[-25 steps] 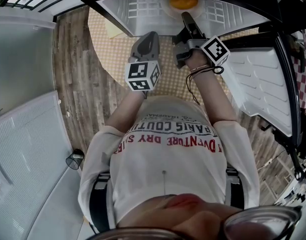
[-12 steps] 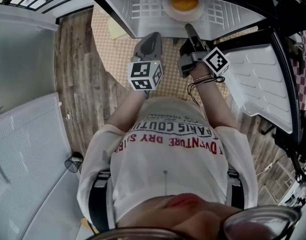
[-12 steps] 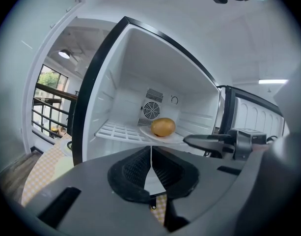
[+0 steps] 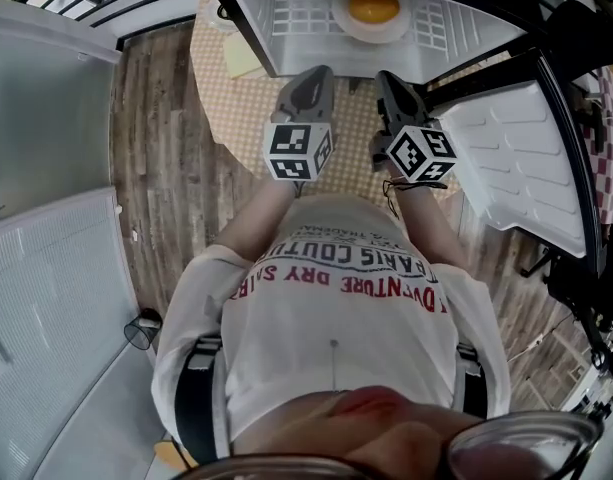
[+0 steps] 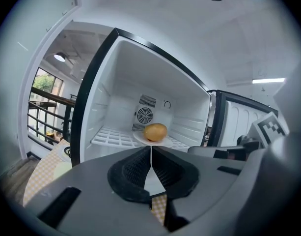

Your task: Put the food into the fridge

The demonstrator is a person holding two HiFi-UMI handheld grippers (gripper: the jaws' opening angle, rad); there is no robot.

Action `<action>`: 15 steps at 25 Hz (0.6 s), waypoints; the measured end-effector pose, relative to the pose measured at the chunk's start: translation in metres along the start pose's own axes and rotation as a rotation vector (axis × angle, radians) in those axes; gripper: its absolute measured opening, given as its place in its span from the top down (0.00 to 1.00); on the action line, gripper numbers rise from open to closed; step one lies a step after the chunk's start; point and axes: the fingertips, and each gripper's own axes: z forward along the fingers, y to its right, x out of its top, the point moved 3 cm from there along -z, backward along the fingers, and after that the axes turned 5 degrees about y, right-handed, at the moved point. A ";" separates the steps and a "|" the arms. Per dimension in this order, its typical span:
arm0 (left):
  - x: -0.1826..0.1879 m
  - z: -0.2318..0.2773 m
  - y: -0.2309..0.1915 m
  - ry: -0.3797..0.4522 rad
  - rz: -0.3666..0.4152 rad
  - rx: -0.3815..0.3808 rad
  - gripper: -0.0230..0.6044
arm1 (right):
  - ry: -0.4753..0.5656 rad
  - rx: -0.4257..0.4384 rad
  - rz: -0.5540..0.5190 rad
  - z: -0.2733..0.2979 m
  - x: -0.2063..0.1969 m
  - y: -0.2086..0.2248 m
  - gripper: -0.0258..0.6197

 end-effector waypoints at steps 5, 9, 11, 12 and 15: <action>0.002 -0.009 0.008 0.004 0.032 -0.019 0.92 | 0.031 -0.034 -0.314 -0.013 0.007 -0.010 0.92; 0.003 -0.012 0.011 0.013 0.038 -0.027 0.92 | 0.010 -0.059 -0.373 -0.018 0.003 -0.012 0.92; 0.005 -0.014 0.011 0.019 0.037 -0.026 0.92 | 0.003 -0.062 -0.325 -0.019 0.002 -0.010 0.92; 0.005 -0.014 0.012 0.022 0.038 -0.027 0.92 | -0.001 -0.065 -0.312 -0.020 0.001 -0.010 0.92; 0.006 -0.016 0.015 0.027 0.039 -0.035 0.92 | -0.013 -0.079 -0.287 -0.022 0.000 -0.007 0.92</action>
